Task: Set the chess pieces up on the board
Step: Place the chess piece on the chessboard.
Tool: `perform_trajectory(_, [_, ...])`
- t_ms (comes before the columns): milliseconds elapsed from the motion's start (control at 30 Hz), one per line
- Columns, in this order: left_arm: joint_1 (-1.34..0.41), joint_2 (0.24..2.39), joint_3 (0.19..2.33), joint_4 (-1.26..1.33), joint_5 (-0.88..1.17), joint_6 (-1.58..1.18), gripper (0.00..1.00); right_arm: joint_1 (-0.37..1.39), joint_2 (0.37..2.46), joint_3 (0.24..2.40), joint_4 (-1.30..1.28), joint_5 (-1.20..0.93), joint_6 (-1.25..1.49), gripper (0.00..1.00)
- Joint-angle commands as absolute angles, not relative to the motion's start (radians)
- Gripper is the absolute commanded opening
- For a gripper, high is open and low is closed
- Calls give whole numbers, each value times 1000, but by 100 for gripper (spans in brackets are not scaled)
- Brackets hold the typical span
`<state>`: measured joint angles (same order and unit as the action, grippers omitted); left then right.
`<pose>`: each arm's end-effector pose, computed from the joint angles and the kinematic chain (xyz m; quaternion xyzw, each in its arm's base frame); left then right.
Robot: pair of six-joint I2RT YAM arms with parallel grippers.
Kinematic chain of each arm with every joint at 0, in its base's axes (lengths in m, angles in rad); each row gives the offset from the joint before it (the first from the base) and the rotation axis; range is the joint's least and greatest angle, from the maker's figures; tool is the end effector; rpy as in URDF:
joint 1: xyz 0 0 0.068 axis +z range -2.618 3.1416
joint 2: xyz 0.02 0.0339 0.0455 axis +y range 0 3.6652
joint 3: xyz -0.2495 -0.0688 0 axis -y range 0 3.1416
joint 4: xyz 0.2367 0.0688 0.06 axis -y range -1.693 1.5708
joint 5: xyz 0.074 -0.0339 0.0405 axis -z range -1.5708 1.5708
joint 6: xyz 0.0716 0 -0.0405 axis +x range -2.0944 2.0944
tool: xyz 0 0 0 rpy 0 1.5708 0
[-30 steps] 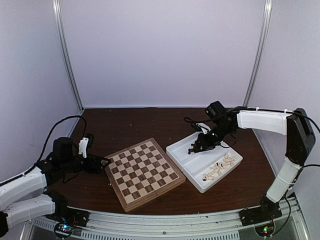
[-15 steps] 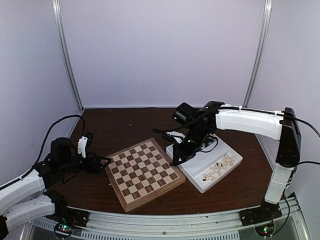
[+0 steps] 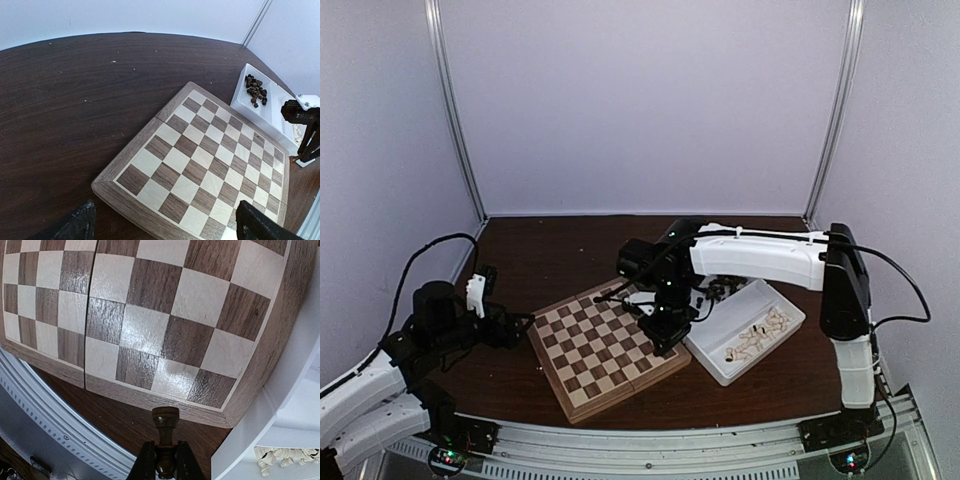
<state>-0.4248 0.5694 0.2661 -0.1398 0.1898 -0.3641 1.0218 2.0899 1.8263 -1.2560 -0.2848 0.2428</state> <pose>0.1621 -0.0882 0.1727 0.0762 0.8395 -0.2784 0.4604 0.1891 0.3477 0.1839 0.3791 -0.9141 -0.1294 0.0634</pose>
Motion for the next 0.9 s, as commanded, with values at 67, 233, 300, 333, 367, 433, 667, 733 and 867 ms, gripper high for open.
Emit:
perform_trajectory(67, [-428, 552, 253, -129, 164, -364, 98, 1034, 2163, 1933, -1365, -192, 238, 8])
perform_trajectory(233, [-428, 554, 252, -127, 163, -365, 98, 1035, 2208, 1969, -1402, -165, 229, 10])
perform_trajectory(300, [-428, 558, 253, -126, 164, -366, 98, 1037, 2228, 1984, -1416, -160, 224, 10])
perform_trajectory(333, [-428, 558, 253, -126, 163, -365, 97, 1038, 2235, 1991, -1420, -162, 220, 10])
perform_trajectory(367, [-428, 558, 252, -126, 163, -366, 98, 1038, 2240, 1996, -1422, -162, 219, 10])
perform_trajectory(433, [-428, 560, 253, -124, 164, -367, 98, 1040, 2250, 2004, -1422, -166, 214, 11])
perform_trajectory(667, [-428, 568, 256, -124, 162, -367, 98, 1040, 2281, 2032, -1436, -156, 203, 20])
perform_trajectory(733, [-428, 570, 256, -122, 160, -367, 98, 1040, 2272, 2035, -1427, -157, 201, 34])
perform_trajectory(867, [-428, 579, 257, -119, 160, -367, 98, 1040, 2222, 2018, -1377, -168, 200, 46])
